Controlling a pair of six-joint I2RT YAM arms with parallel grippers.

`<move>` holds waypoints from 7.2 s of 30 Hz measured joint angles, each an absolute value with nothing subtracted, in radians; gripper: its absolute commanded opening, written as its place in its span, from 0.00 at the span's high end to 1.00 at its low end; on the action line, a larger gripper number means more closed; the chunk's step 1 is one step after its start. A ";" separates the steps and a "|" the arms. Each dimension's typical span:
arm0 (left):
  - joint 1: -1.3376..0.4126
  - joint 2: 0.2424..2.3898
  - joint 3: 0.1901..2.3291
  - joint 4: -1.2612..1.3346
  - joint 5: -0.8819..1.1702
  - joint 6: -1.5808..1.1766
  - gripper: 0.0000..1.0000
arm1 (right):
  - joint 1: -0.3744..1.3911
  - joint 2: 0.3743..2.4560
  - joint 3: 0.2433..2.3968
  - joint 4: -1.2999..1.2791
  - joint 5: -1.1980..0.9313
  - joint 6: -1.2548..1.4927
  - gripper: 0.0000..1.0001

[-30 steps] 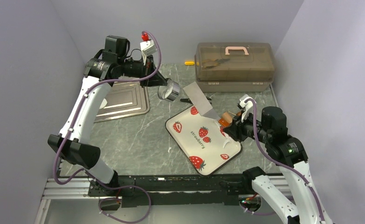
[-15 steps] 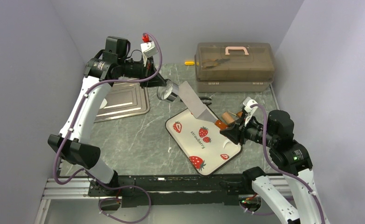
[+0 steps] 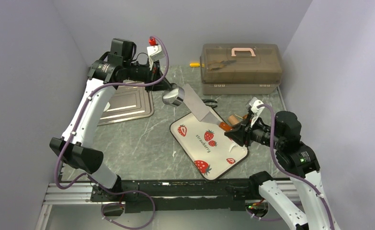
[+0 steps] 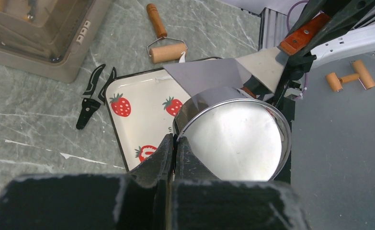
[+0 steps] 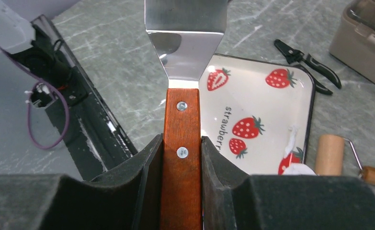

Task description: Roll out the dumpling wrappers from the dough

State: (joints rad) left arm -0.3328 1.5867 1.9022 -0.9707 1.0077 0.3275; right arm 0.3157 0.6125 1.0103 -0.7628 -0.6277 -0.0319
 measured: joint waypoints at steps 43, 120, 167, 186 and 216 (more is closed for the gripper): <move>-0.735 1.589 1.688 -0.636 -0.178 0.652 1.00 | 0.313 0.828 1.115 -0.988 -0.422 0.038 1.00; -0.460 1.797 1.608 -0.726 0.615 0.078 1.00 | 0.270 0.887 1.137 -1.217 -0.291 0.195 1.00; -0.410 1.687 1.732 -0.750 0.970 0.093 1.00 | 0.260 0.608 0.902 -0.813 -0.716 0.281 1.00; -0.488 1.703 1.897 -0.834 0.598 0.298 1.00 | 0.262 0.684 0.918 -0.926 -0.546 0.238 1.00; -0.819 1.618 1.583 -0.580 -0.221 0.808 1.00 | 0.263 0.752 0.865 -0.905 -0.410 0.235 1.00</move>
